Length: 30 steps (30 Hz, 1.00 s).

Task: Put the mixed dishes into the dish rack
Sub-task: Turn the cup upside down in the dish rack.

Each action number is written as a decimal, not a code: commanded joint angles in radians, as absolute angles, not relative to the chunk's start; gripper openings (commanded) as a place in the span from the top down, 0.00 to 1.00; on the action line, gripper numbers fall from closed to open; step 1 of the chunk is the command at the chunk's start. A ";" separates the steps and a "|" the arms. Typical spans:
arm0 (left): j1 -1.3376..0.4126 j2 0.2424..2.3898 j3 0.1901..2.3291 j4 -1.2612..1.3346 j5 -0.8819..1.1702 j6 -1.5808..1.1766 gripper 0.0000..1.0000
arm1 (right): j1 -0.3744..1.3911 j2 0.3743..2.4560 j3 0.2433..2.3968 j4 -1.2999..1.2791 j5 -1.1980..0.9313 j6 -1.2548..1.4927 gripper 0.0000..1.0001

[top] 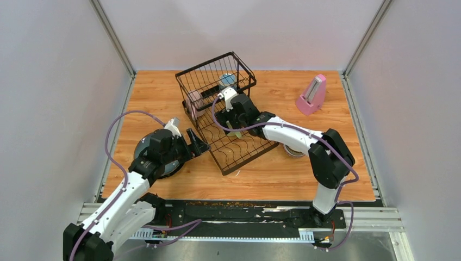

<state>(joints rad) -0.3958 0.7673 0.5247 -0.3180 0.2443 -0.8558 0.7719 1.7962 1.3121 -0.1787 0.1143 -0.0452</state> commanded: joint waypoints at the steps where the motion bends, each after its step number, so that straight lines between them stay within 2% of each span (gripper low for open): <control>1: -0.393 0.788 0.534 -0.255 0.266 -0.862 0.04 | 0.779 1.818 1.371 -0.156 0.085 -0.030 0.06; 2: -0.393 0.791 0.534 -0.253 0.267 -0.863 0.04 | 0.779 1.822 1.374 -0.158 0.084 -0.030 0.01; 3: -0.393 0.794 0.533 -0.250 0.270 -0.863 0.04 | 0.779 1.827 1.379 -0.164 0.083 -0.030 0.00; 10: -0.394 0.804 0.522 -0.233 0.271 -0.868 0.04 | 0.779 1.810 1.377 -0.173 0.063 -0.010 0.00; 19: -0.393 0.816 0.486 -0.192 0.227 -0.896 0.07 | 0.777 1.607 1.252 -0.129 -0.053 0.106 0.00; 22: -0.394 0.815 0.478 -0.188 0.199 -0.901 0.09 | 0.777 1.540 1.174 -0.073 -0.053 0.139 0.06; 25: -0.394 0.814 0.468 -0.173 0.195 -0.910 0.09 | 0.769 1.498 1.097 -0.038 -0.035 0.165 0.18; 30: -0.397 0.813 0.453 -0.170 0.199 -0.912 0.11 | 0.737 1.476 0.961 0.068 -0.079 0.225 0.22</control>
